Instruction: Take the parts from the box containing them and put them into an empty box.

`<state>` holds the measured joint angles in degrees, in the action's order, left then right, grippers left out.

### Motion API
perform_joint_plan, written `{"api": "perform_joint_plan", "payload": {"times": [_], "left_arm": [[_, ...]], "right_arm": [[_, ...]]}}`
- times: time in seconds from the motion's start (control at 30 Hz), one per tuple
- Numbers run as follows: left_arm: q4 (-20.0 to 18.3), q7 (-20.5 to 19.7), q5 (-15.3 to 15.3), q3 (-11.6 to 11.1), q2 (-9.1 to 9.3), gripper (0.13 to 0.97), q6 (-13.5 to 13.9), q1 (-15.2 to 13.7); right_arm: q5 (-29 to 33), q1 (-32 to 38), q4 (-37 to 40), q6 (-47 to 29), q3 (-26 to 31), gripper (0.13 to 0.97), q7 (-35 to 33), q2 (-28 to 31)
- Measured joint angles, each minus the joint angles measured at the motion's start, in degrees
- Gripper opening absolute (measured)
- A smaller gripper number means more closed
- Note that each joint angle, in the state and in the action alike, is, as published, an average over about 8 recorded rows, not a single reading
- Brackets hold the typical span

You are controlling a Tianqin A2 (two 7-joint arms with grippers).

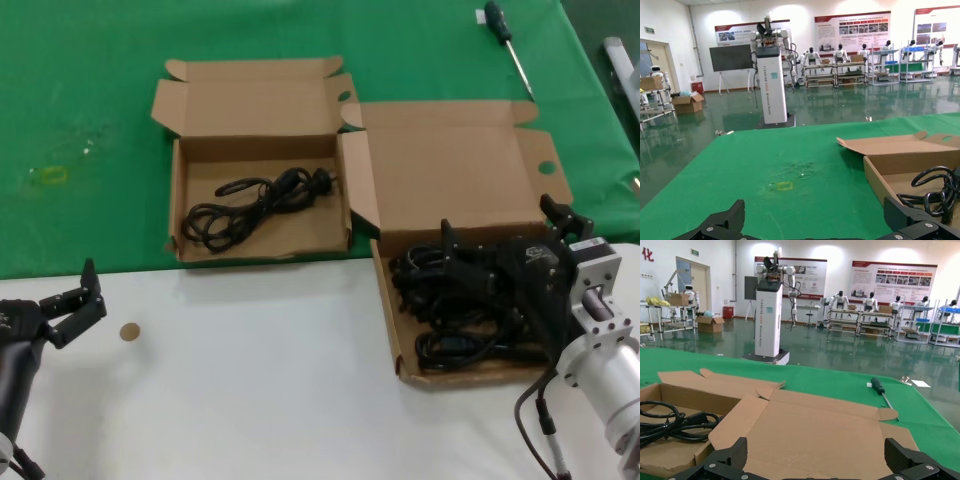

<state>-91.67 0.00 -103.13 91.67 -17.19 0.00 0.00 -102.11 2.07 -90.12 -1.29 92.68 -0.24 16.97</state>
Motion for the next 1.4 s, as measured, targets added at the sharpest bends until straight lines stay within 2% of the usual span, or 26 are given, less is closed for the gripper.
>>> {"api": "perform_joint_plan", "payload": {"times": [1.4], "left_arm": [[0.0,0.0,0.0,0.0,0.0,0.966,0.0,0.0]], "right_arm": [[0.0,0.0,0.0,0.0,0.0,0.966,0.0,0.0]]}}
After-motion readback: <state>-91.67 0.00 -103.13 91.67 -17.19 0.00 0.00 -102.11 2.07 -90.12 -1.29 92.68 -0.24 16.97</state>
